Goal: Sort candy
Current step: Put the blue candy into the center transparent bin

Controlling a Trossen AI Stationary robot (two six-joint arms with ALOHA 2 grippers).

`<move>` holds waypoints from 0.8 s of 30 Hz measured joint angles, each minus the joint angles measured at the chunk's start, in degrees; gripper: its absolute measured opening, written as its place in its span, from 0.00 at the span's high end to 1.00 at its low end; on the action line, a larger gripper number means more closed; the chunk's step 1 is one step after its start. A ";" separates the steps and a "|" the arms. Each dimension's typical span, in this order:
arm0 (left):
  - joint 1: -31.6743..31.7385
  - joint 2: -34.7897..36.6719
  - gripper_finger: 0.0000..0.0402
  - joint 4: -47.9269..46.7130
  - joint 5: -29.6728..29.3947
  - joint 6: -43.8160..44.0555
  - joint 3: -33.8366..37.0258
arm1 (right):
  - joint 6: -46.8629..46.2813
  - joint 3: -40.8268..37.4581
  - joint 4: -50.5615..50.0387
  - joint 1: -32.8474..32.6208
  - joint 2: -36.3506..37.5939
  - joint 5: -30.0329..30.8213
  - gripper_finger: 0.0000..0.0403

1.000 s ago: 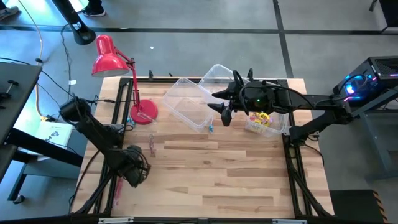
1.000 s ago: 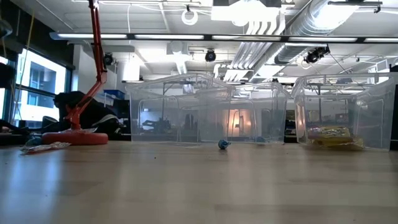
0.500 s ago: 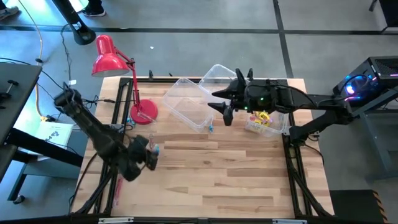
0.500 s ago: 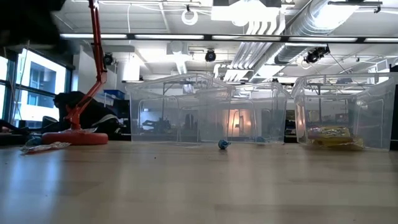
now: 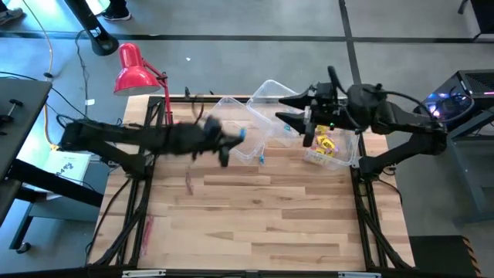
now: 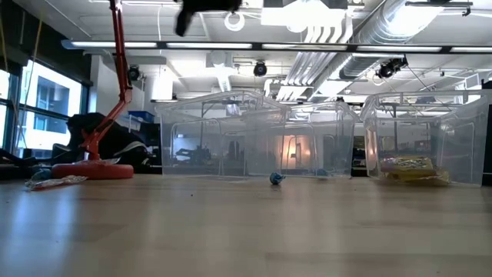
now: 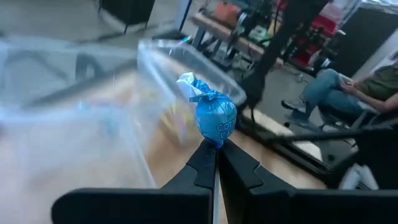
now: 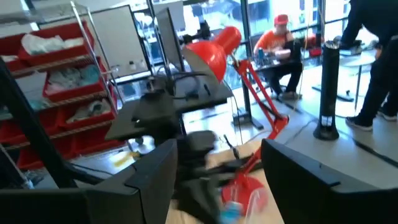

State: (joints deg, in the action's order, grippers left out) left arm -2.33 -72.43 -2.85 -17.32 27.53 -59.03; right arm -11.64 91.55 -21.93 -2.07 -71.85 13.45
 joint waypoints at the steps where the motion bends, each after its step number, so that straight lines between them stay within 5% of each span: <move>1: 2.63 -1.52 1.00 0.55 2.95 -2.39 -1.13 | 0.15 0.30 -0.04 -0.02 0.20 0.02 0.44; 8: 16.87 -16.13 1.00 4.45 16.51 -14.07 -10.72 | 1.62 0.63 -0.07 0.02 0.70 2.74 0.44; 17: 25.28 -33.64 0.96 5.03 18.36 -17.77 -26.49 | 1.62 0.61 -0.07 -0.35 0.59 2.97 0.44; 24: 26.78 -38.84 0.82 -0.80 18.61 -17.26 -32.27 | 1.64 0.59 -0.85 -1.53 0.59 2.90 0.44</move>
State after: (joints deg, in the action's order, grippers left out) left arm 24.45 -111.26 -3.66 1.29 10.26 -91.30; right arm -10.00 92.14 -22.78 -3.60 -71.26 16.35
